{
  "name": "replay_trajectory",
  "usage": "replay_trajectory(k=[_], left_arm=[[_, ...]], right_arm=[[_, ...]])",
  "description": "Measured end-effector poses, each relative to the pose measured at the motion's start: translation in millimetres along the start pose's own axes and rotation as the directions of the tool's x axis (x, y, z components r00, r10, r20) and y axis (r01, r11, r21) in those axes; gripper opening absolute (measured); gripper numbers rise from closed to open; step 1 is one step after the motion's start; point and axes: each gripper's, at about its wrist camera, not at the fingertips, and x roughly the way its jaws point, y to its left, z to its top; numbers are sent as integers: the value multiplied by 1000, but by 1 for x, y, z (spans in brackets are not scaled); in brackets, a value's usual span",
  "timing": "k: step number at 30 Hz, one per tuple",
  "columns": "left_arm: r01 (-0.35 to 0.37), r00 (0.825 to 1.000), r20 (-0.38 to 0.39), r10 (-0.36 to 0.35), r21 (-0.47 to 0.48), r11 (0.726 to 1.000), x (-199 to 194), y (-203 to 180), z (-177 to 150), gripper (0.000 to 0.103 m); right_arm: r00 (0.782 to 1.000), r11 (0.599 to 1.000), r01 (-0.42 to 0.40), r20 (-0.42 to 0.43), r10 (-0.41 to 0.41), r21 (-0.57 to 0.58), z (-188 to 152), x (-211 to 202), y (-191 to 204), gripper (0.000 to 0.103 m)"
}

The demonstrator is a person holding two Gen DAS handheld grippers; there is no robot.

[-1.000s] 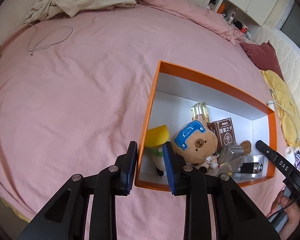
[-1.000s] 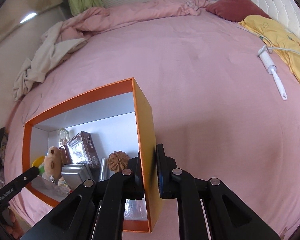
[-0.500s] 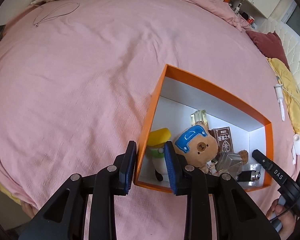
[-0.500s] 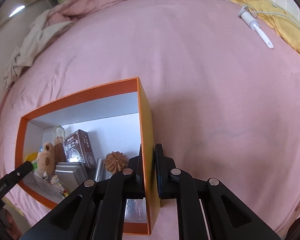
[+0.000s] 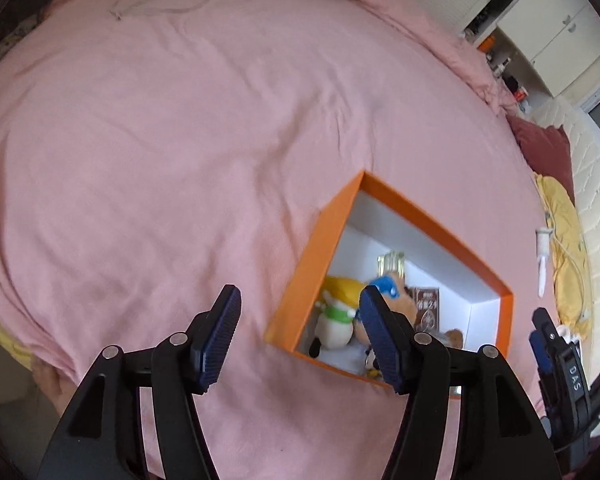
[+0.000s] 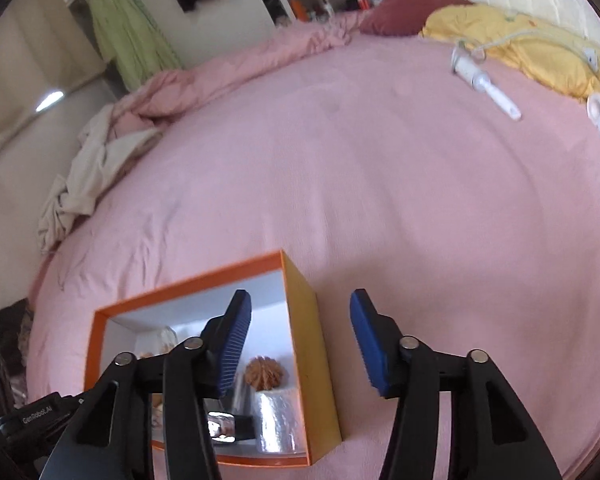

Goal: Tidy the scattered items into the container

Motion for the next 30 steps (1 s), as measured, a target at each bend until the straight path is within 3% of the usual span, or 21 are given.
replay_trajectory(k=[2,5,9,12,17,20,27,30], left_arm=[[-17,998,61,14,36,999,-24,-8,7,63],[-57,995,89,47,111,992,-45,-24,6,63],[-73,995,78,60,182,981,-43,-41,-14,63],[-73,997,-14,79,250,966,-28,-51,-27,63],[-196,977,2,211,384,902,-21,-69,-70,63],[-234,964,-10,264,431,872,-13,-68,-95,63],[-254,967,116,227,401,880,21,-47,-119,63],[-219,972,170,163,402,889,38,-38,-131,64]], right_arm=[[999,998,15,53,-12,-55,10,-20,16,62],[992,991,51,120,-36,-124,18,-45,40,68],[985,990,58,168,-36,-128,10,-64,52,73],[989,993,58,138,-44,-98,-13,-60,46,73],[992,985,118,52,-113,-125,-52,-50,39,73],[989,980,144,26,-142,-140,-73,-54,38,73],[985,958,172,22,-171,-230,-107,-47,40,73],[985,955,168,-7,-175,-243,-115,-33,34,73]])
